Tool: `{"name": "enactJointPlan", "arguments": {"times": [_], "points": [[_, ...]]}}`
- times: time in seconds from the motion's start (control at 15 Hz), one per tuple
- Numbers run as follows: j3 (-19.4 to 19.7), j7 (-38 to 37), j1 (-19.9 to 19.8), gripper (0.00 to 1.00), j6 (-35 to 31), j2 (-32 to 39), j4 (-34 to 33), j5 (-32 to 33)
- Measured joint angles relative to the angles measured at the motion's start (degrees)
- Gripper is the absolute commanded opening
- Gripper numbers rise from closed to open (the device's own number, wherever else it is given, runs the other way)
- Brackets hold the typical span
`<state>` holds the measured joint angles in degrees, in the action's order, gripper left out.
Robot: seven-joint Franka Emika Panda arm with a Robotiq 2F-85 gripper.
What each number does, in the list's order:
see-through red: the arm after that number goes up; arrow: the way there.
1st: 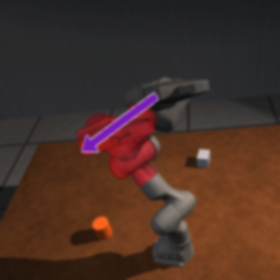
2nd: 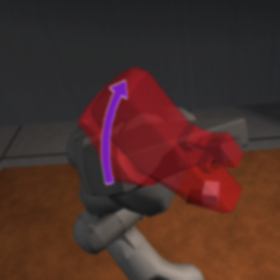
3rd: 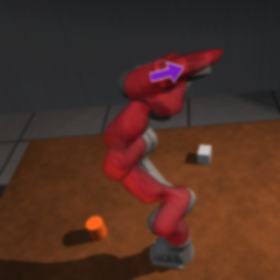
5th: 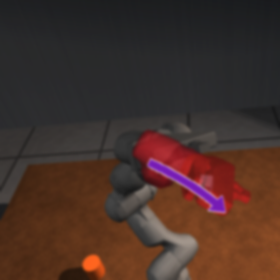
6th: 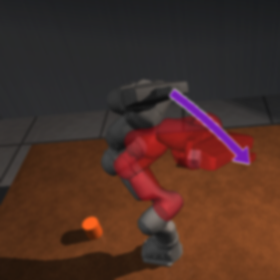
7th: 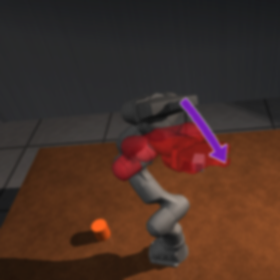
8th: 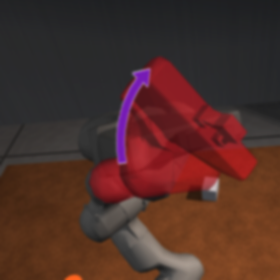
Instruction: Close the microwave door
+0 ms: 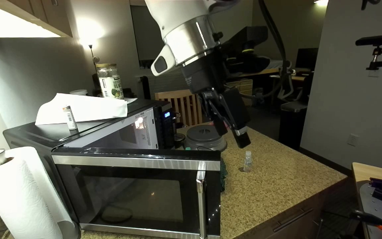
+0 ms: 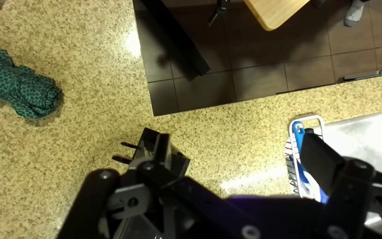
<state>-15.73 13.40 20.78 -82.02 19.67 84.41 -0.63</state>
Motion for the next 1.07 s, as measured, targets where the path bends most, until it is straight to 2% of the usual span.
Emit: {"name": "enactJointPlan", "arguments": {"times": [0.4, 1.07], "points": [[0.1, -3.9, 2.2, 1.0, 0.6, 5.5, -3.2, 3.8], [1.5, -7.1, 2.7, 1.0, 3.7, 10.3, -9.6, 4.2]]}}
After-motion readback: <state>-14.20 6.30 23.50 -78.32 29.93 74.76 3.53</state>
